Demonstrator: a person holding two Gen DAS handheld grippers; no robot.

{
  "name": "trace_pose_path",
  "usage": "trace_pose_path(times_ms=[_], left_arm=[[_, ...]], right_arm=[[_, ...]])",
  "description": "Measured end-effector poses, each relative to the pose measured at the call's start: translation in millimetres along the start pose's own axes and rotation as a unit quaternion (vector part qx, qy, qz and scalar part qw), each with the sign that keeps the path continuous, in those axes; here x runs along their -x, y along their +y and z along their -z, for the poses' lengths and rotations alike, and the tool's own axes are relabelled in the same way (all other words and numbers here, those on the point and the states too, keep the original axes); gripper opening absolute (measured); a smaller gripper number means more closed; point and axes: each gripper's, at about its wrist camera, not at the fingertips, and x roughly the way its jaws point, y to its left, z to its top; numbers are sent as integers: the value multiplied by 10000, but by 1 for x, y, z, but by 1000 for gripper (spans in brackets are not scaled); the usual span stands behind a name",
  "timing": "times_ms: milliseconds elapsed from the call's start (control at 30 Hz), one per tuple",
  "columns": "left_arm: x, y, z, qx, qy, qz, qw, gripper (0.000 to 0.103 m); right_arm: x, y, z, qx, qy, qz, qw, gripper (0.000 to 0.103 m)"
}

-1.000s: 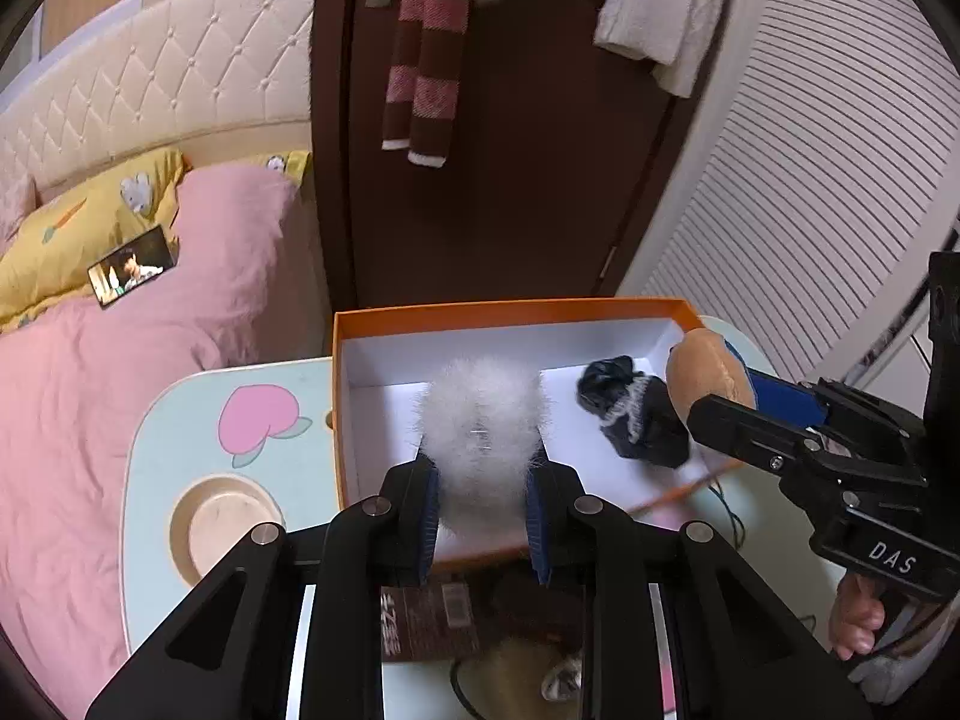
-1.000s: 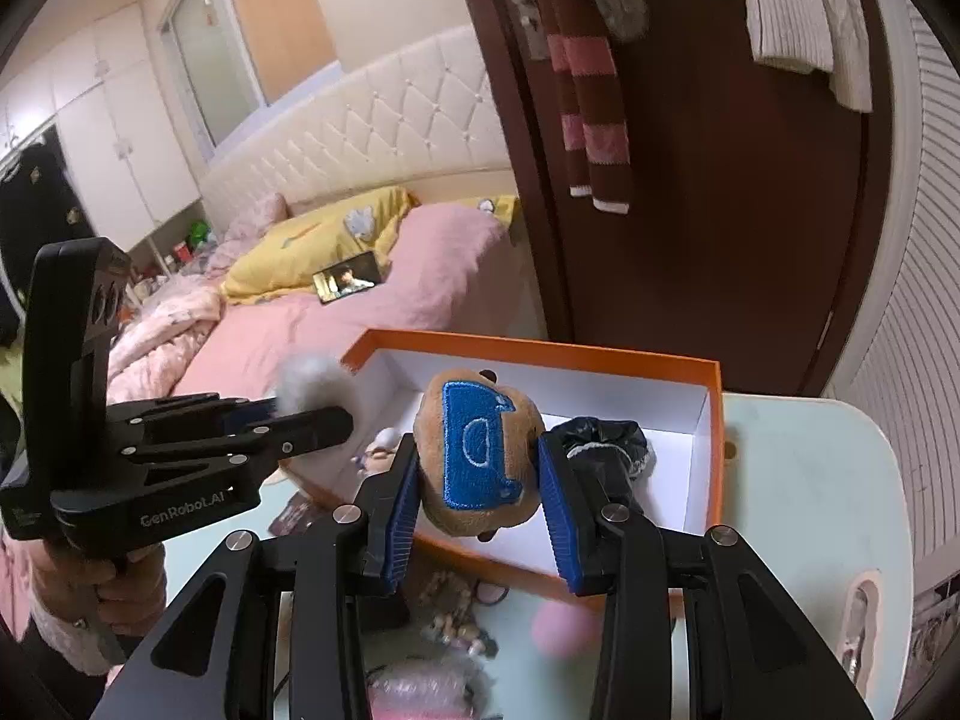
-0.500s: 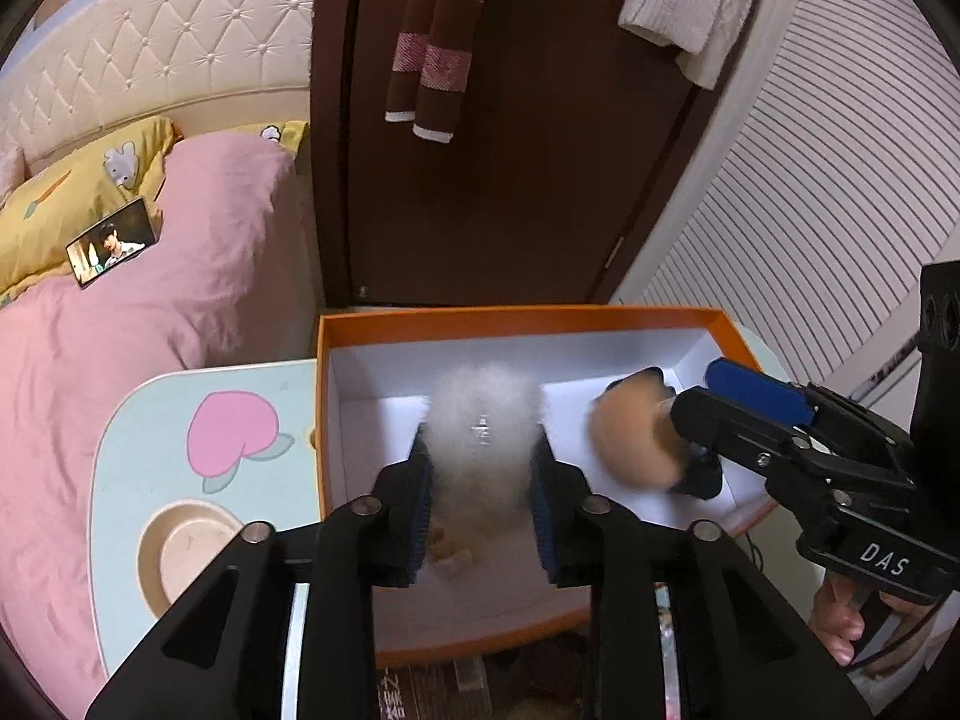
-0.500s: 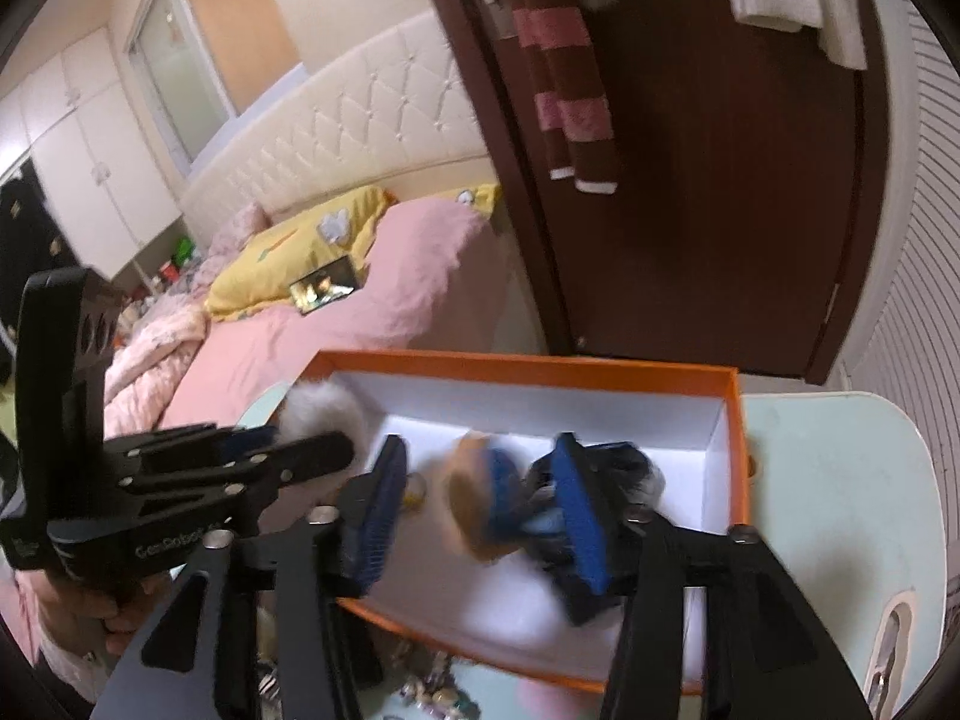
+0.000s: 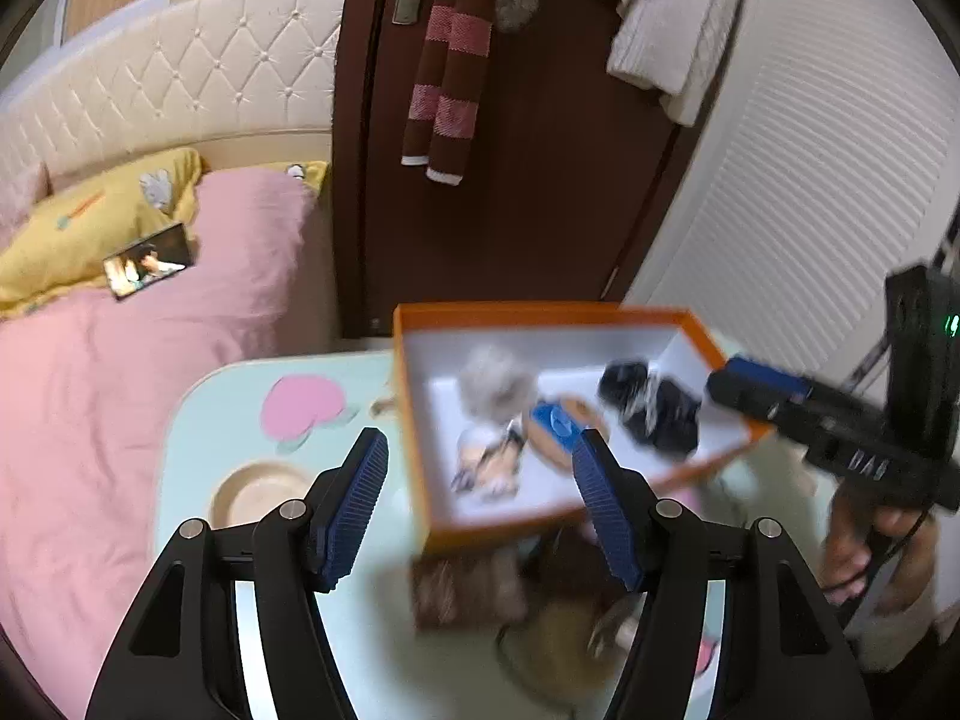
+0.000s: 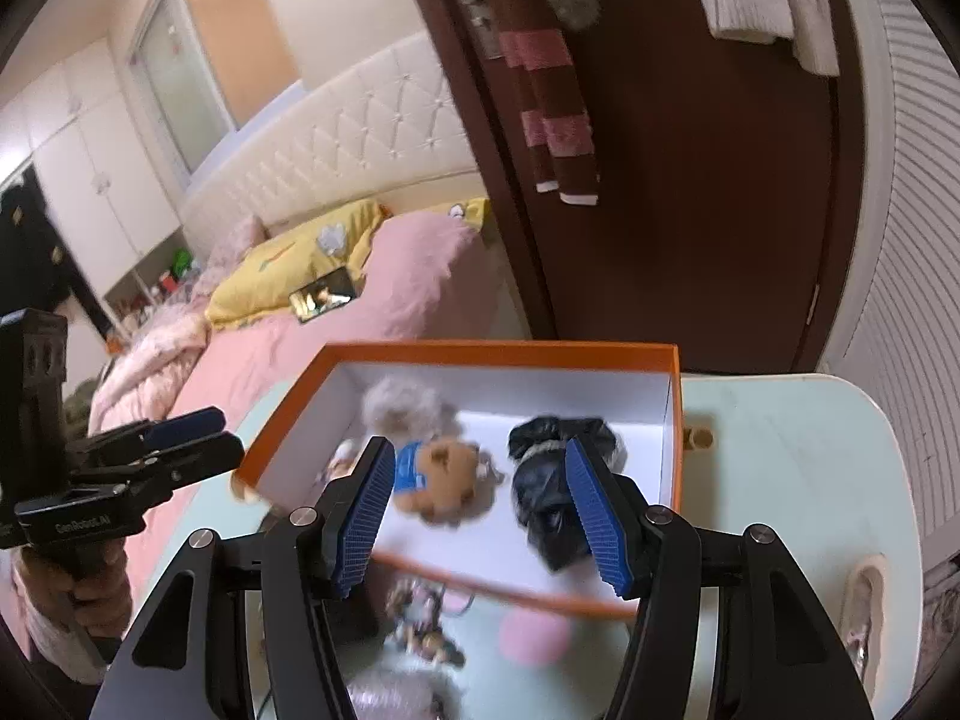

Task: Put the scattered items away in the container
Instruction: 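Release the bear and fluffy ball into the box and withdraw both tools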

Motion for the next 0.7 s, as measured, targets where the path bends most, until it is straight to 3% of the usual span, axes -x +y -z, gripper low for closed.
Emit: trace_pose_path(times_ms=[133,333,467,567,700], left_arm=[[10,-5,32,-89,53,-367,9993,65],[10,-9,81,92,337,-434,9984,65],[11,-16,103,-3,317,-687,9971,65],[3,-18,112,-26,528,-780,9956,65],[0,-19,118,54,438,-932,9947,84]], right_arm=[[13,13,23,134,38,-16,9999,59],[24,26,69,132,319,-145,9993,59],[28,42,96,505,467,114,9976,59],[26,49,112,622,618,139,9961,59],[18,50,126,613,786,254,9947,63]])
